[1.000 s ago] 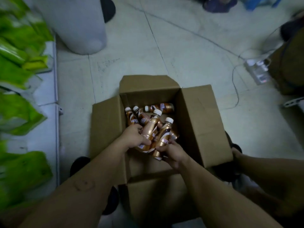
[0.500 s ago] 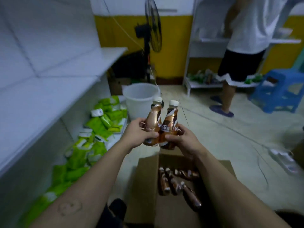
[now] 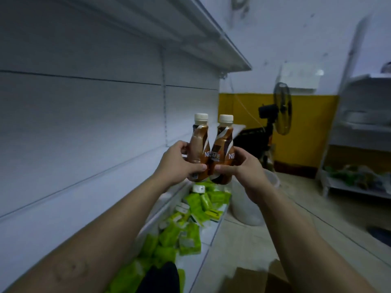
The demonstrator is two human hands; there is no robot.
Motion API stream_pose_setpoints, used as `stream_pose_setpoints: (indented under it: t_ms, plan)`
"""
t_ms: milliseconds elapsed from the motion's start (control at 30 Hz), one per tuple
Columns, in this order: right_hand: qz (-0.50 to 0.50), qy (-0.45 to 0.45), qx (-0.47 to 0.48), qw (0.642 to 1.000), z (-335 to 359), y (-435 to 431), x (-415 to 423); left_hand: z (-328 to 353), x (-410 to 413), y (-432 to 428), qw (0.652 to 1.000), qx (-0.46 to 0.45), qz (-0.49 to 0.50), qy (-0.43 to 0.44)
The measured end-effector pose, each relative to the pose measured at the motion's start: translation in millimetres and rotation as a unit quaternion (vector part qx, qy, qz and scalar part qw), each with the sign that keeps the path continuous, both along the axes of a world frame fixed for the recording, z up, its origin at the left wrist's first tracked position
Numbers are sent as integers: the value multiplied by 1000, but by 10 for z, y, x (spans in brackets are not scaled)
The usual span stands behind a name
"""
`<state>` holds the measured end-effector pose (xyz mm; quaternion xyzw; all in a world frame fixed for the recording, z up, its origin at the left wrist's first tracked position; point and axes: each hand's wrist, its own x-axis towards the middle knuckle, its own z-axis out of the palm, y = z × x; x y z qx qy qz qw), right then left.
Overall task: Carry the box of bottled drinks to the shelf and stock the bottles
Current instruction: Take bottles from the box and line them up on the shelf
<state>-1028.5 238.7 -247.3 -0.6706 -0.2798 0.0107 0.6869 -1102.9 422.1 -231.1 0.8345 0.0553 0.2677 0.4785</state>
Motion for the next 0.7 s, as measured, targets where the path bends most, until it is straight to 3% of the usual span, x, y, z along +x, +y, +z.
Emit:
stream_pose_setpoints:
  t_ms: [300, 700]
  plan:
    - [130, -9, -49, 990, 144, 1439, -326, 139, -917, 1029, 977, 100, 183, 31]
    - [280, -3, -152, 948, -234, 2884, -1461, -300, -2366, 1769, 891, 147, 402, 151]
